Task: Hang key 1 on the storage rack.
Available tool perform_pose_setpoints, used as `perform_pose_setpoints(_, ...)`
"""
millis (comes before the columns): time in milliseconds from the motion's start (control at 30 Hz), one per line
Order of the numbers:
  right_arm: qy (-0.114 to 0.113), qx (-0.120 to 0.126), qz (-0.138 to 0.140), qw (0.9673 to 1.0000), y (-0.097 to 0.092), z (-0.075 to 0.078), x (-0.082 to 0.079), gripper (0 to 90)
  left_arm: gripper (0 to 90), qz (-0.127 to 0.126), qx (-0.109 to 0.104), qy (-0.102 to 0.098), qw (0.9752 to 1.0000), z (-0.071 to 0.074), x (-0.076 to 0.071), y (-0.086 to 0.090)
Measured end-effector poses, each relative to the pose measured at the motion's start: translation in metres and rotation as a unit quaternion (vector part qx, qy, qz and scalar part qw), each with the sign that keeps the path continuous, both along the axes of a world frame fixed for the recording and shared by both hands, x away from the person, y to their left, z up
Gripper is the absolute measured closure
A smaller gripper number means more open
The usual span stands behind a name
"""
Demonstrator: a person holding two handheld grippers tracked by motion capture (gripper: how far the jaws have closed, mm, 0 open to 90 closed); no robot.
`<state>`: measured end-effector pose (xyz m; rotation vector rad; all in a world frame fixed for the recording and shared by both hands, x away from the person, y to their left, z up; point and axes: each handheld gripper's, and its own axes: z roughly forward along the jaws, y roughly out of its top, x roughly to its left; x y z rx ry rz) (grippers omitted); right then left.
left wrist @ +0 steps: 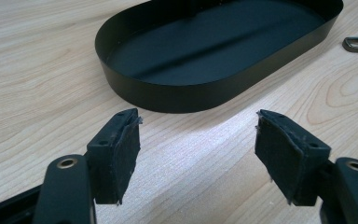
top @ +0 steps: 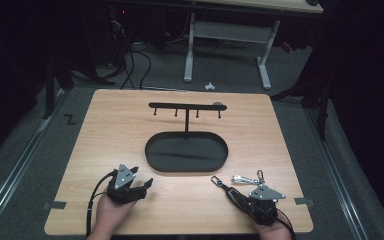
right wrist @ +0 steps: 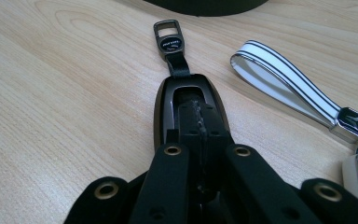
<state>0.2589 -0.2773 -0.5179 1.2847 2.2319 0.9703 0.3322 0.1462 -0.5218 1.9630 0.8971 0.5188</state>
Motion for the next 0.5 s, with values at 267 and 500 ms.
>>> perform_pose_setpoints(267,-0.012,0.005,0.013,0.9998,0.003,0.007,-0.001,86.0,31.2,0.007,-0.001,-0.001,1.0,0.0,-0.001,0.004)
perform_pose_setpoints(500,-0.017,0.01,0.023,0.9995,0.006,0.012,-0.001,80.3,30.1,0.009,0.0,-0.001,1.0,0.0,0.0,0.004)
